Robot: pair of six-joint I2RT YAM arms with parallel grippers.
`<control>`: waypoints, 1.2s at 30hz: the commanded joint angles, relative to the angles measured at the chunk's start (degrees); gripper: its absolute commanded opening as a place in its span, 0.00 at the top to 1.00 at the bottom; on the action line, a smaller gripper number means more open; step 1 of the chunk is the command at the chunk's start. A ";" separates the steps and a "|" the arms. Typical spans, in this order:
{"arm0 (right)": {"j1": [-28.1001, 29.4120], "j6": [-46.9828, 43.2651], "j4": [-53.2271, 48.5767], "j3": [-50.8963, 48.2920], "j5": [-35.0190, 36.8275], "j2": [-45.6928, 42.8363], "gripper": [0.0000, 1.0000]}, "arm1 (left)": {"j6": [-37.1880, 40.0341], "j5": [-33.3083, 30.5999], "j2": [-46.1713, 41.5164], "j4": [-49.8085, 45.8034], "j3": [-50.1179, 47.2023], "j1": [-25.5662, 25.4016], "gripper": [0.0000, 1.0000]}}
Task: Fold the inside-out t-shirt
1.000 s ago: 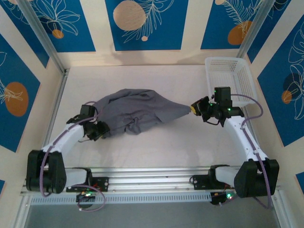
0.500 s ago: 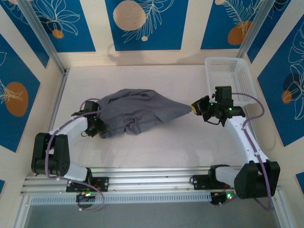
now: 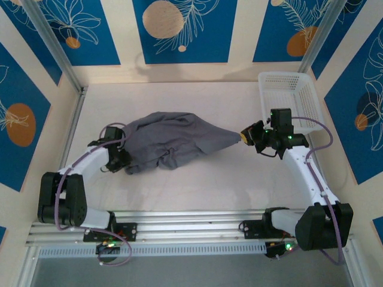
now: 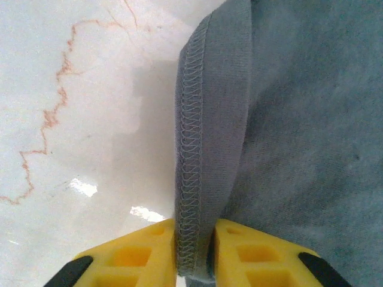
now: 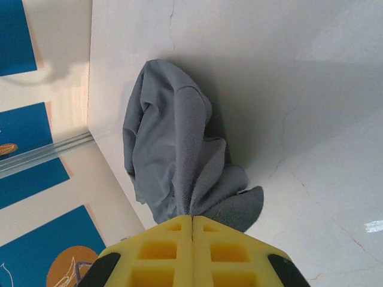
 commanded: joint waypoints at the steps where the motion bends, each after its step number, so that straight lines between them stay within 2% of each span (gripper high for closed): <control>1: 0.20 -0.85 -1.27 1.40 -0.21 -0.25 1.00 | 1.31 1.82 0.99 -0.92 -1.03 0.35 0.72; 4: 0.25 -0.96 -1.63 1.24 0.05 -0.68 1.00 | 0.96 3.41 2.44 0.68 -1.30 0.34 0.65; 8: 0.27 -1.03 -1.98 0.88 0.59 -1.51 1.00 | 1.15 4.04 3.77 0.73 -0.92 0.35 0.64; 13: 0.30 -1.21 -2.37 0.61 0.73 -1.91 1.00 | 0.05 1.31 3.53 -4.34 -0.15 0.35 0.76; 17: 0.32 -0.93 -2.57 0.31 1.71 -2.60 1.00 | -2.39 -3.49 -0.55 -7.30 -2.58 0.42 0.83; 20: -0.93 1.24 -2.80 -0.03 3.98 -4.45 1.00 | -3.23 -4.04 -3.25 -7.30 -2.66 0.62 1.00; 22: -3.29 2.52 -2.16 1.29 3.72 -5.84 1.00 | -2.60 -3.54 -6.02 -7.52 0.19 0.71 1.00; 27: -12.19 3.56 -4.57 17.00 6.41 -6.37 1.00 | 3.30 -6.45 -12.79 -11.05 22.70 0.73 1.00; 32: -17.41 4.51 -7.05 36.51 7.26 -1.55 1.00 | 7.71 -4.42 -7.44 -14.30 53.76 0.71 1.00; 36: -20.11 5.32 -7.53 48.30 6.30 2.44 1.00 | 9.22 -3.35 -5.54 -12.63 65.65 0.79 1.00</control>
